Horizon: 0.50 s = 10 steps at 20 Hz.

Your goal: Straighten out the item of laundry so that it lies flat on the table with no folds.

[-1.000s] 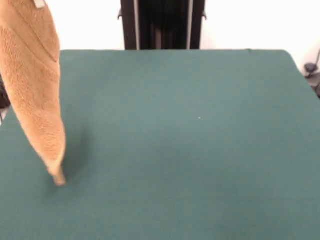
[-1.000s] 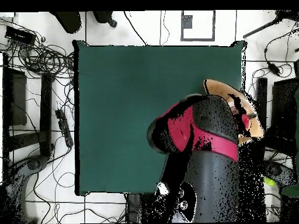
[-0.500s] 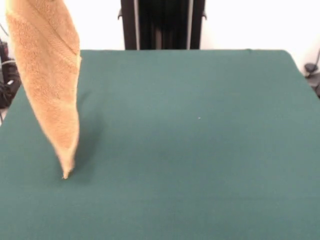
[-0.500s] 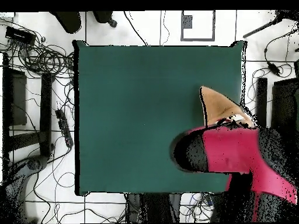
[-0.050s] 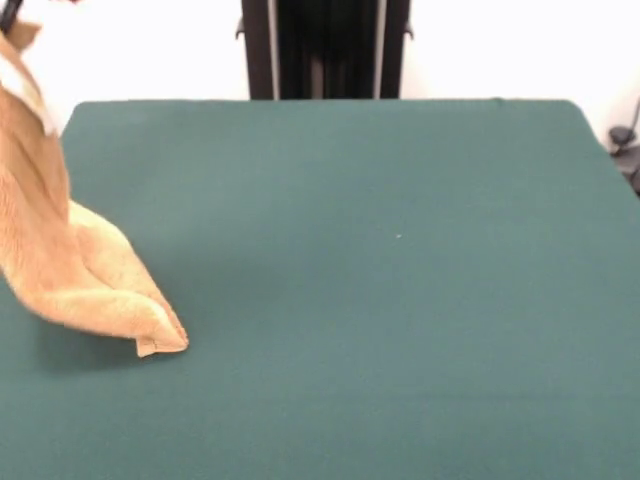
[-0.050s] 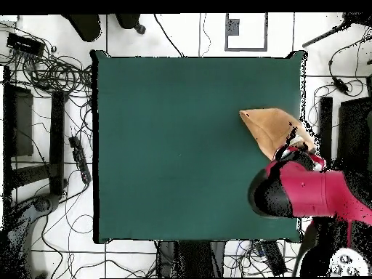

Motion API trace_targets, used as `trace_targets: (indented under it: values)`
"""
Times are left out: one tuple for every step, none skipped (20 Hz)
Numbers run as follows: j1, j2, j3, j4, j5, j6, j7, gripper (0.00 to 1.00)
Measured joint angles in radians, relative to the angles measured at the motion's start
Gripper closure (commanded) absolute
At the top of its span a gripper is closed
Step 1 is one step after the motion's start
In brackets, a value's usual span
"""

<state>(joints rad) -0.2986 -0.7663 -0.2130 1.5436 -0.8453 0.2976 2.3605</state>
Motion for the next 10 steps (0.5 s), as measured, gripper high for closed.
trace_targets:
  values:
    - [0.003, 0.019, -0.009, -0.001, 0.0, -0.025, 0.0, 1.0]
    - [0.016, 0.056, -0.033, -0.005, 0.001, -0.065, 0.001, 1.0]
    - [0.03, 0.084, -0.053, -0.009, 0.001, -0.09, 0.002, 1.0]
    - [0.056, 0.129, -0.089, -0.016, 0.007, -0.127, 0.007, 1.0]
    - [0.071, 0.153, -0.11, -0.02, 0.012, -0.144, 0.011, 1.0]
    - [0.104, 0.203, -0.151, -0.028, 0.029, -0.177, 0.023, 1.0]
    - [0.128, 0.237, -0.181, -0.034, 0.048, -0.197, 0.033, 1.0]
    - [0.158, 0.281, -0.217, -0.041, 0.076, -0.224, 0.048, 1.0]
    - [0.197, 0.343, -0.267, -0.049, 0.128, -0.263, 0.068, 1.0]
    - [0.228, 0.396, -0.307, -0.057, 0.18, -0.303, 0.084, 1.0]
